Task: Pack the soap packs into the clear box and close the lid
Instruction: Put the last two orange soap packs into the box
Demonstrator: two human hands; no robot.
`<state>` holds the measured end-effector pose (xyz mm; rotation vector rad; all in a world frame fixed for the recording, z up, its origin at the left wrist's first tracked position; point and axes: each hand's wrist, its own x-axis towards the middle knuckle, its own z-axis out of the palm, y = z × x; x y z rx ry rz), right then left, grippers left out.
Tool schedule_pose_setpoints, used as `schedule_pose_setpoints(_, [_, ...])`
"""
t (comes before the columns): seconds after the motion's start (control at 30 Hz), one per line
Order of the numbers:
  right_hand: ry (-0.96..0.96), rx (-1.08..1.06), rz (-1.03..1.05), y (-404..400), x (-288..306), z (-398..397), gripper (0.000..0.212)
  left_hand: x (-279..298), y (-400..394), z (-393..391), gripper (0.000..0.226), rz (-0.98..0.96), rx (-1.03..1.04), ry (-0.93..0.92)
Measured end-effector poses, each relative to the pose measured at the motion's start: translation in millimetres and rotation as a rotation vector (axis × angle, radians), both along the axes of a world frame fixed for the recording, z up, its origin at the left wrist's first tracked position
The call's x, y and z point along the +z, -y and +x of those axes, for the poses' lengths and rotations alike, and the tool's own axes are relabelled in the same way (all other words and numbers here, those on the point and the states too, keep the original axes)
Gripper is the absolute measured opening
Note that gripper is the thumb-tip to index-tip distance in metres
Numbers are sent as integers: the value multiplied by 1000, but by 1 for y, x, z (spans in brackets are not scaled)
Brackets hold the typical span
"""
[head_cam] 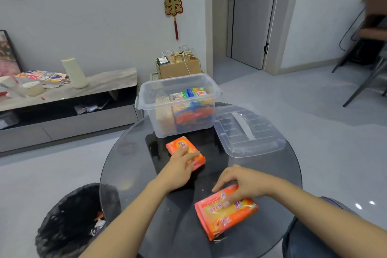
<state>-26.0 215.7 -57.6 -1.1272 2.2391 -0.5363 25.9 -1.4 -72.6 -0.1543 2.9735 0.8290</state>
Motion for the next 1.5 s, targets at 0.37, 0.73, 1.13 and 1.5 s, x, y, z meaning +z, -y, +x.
schedule_pose_setpoints(0.37, [-211,-373,-72,0,-4,-1,34,11,3,26,24,-68,95,-71])
schedule_pose_setpoints(0.73, [-243,-380,28,-3,-8,13,73,2,-23,15,91,19,546,65])
schedule_pose_setpoints(1.13, [402,-722,-796,43,51,-14,66,74,0,-3,61,996,383,-101])
schedule_pose_setpoints(1.5, [366,-691,-976,115,154,-106,31,162,43,-94,53,850,396,-370])
